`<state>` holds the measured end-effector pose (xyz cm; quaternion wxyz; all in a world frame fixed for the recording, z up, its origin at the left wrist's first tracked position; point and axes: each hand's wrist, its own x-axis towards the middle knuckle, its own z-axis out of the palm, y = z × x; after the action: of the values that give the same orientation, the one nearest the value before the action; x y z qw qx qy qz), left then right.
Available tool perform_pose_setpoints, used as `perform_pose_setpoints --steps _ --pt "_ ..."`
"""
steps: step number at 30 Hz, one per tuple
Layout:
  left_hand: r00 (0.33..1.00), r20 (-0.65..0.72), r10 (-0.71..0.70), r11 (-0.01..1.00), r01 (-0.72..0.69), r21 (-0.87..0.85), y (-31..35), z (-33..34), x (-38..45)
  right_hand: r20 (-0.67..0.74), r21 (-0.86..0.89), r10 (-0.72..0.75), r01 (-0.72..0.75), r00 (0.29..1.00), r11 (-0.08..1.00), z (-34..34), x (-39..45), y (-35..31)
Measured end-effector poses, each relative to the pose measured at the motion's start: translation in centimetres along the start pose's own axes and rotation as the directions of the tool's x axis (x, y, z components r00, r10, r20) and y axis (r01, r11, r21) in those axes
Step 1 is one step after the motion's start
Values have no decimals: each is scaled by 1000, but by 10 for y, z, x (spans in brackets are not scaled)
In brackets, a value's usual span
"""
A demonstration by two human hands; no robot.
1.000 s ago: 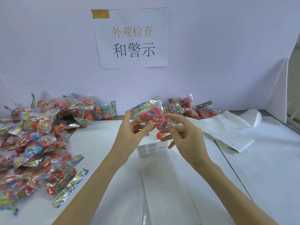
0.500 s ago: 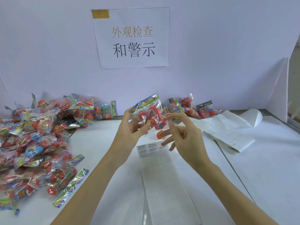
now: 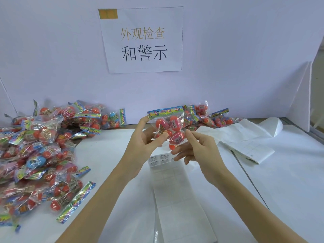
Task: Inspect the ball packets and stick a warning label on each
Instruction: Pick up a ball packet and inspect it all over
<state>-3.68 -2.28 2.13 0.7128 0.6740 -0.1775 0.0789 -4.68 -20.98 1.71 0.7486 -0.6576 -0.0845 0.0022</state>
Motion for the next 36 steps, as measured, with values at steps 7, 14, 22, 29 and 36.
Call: perform_pose_setpoints --steps 7,14,22,29,36 --pt "1000 -9 -7 1000 7 7 -3 0 0 84 -13 6 -5 996 1000 1 0 -1" --pt "999 40 -21 995 25 -101 -5 -1 2 204 106 -16 -6 979 994 -1 -1 1" --pt "977 -167 134 969 -94 227 -9 -22 8 248 -737 -209 325 946 593 -10 5 20" --pt "994 -90 -68 897 100 430 -20 -9 4 163 -754 -177 238 971 612 -22 11 25" --pt "984 -13 -179 781 150 607 -20 -16 3 130 -752 -204 231 970 617 -25 13 22"
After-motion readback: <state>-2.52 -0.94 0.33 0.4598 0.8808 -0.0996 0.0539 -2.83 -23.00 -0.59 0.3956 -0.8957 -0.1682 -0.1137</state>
